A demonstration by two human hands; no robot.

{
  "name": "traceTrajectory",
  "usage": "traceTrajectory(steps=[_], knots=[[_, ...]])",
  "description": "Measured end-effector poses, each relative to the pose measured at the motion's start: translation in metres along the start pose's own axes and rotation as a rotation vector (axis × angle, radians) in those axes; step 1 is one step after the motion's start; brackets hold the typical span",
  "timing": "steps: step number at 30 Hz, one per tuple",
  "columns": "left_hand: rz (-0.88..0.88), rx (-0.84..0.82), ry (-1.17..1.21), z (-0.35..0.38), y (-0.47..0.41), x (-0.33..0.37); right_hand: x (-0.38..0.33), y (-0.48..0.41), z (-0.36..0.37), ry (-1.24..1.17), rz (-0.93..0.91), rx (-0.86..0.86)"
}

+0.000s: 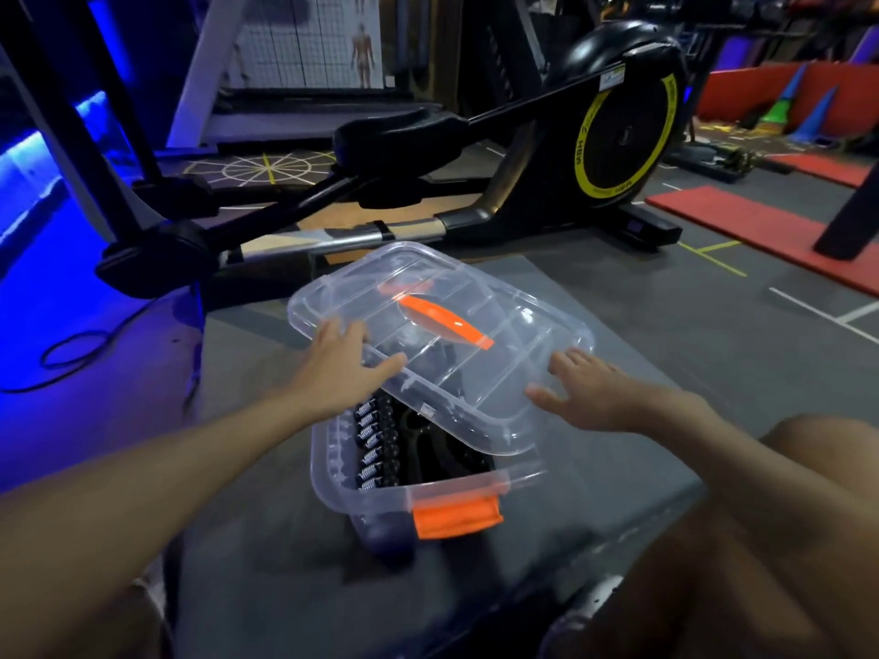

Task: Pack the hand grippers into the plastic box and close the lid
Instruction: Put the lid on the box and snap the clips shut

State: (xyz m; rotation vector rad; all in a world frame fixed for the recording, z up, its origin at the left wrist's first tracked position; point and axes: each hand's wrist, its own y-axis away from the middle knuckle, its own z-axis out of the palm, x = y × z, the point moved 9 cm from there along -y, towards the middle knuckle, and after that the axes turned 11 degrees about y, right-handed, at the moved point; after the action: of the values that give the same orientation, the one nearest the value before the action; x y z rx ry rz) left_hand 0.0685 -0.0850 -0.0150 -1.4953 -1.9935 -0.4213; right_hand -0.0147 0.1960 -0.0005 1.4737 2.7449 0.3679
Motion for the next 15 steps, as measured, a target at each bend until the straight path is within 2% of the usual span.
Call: traceTrajectory(steps=[5, 9, 12, 15], knots=[[-0.101, 0.09, 0.129, -0.013, 0.004, -0.023, -0.045, 0.04, -0.009, 0.095, -0.223, -0.081], [-0.221, 0.272, 0.263, -0.034, 0.018, -0.051, -0.09, 0.069, -0.01, 0.048, -0.459, -0.103], [-0.188, 0.184, 0.345, -0.025, 0.022, -0.039, -0.105, 0.069, 0.006, -0.126, -0.51, -0.178], [-0.212, 0.106, 0.405, -0.013, 0.021, -0.035, -0.101, 0.06, 0.01, -0.127, -0.487, -0.007]])
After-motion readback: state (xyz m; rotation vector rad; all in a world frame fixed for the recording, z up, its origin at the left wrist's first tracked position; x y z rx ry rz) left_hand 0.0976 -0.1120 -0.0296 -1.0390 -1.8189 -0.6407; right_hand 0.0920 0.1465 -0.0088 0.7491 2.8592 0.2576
